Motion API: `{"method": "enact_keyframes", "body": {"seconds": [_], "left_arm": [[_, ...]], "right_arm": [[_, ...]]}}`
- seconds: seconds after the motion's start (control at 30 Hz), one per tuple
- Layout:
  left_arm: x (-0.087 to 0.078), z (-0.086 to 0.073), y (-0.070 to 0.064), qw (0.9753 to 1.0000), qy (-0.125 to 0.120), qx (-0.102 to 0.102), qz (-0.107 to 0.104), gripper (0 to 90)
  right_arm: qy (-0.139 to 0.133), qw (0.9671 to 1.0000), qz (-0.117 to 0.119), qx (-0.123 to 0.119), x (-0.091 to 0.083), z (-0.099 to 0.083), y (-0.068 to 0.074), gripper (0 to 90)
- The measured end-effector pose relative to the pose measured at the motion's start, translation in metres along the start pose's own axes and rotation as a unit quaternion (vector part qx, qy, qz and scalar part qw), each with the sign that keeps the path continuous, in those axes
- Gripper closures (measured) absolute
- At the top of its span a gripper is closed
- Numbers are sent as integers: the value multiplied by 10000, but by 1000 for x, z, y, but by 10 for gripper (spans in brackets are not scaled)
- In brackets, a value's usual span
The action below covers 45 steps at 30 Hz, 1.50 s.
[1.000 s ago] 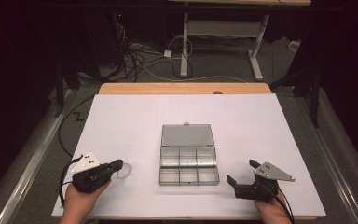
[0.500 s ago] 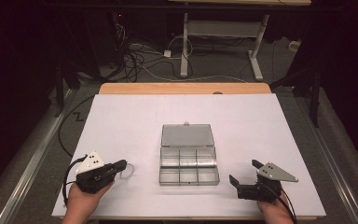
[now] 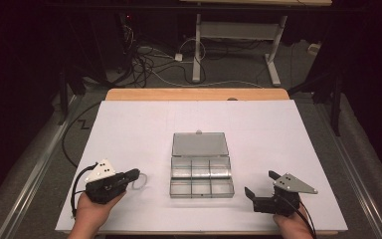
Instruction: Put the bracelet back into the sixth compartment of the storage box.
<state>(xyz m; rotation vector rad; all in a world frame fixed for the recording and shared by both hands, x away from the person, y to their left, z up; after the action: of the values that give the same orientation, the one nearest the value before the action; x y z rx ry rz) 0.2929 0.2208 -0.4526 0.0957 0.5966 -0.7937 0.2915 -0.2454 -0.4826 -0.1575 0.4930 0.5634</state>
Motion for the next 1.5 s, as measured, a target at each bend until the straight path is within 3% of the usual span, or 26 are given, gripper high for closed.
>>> {"method": "enact_keyframes", "body": {"seconds": [0.67, 1.03, 1.5], "left_arm": [[12, 31, -6, 9997, -148, 109, -128, 842], [21, 50, -18, 9992, -247, 257, -201, 842], [38, 66, -31, 9984, -179, 411, -346, 842]], "right_arm": [[36, 10000, -17, -9, 2, -2, 0, 7], [14, 10000, -50, 14, 0, -2, -1, 7], [28, 10000, -17, -6, 0, -2, -1, 7]]}}
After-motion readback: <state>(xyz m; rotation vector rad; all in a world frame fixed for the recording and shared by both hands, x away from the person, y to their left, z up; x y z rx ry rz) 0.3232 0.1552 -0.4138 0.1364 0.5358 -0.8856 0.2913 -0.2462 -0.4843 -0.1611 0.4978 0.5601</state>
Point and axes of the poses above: each handheld gripper's, and its own axes: x roughly forward along the jaws, z roughly out of its top, y roughly to its left, the point moved 2 cm from there along x, roughly forward along the jaws, and after that the axes turned 1 degree about -x, right-handed, at the moved point
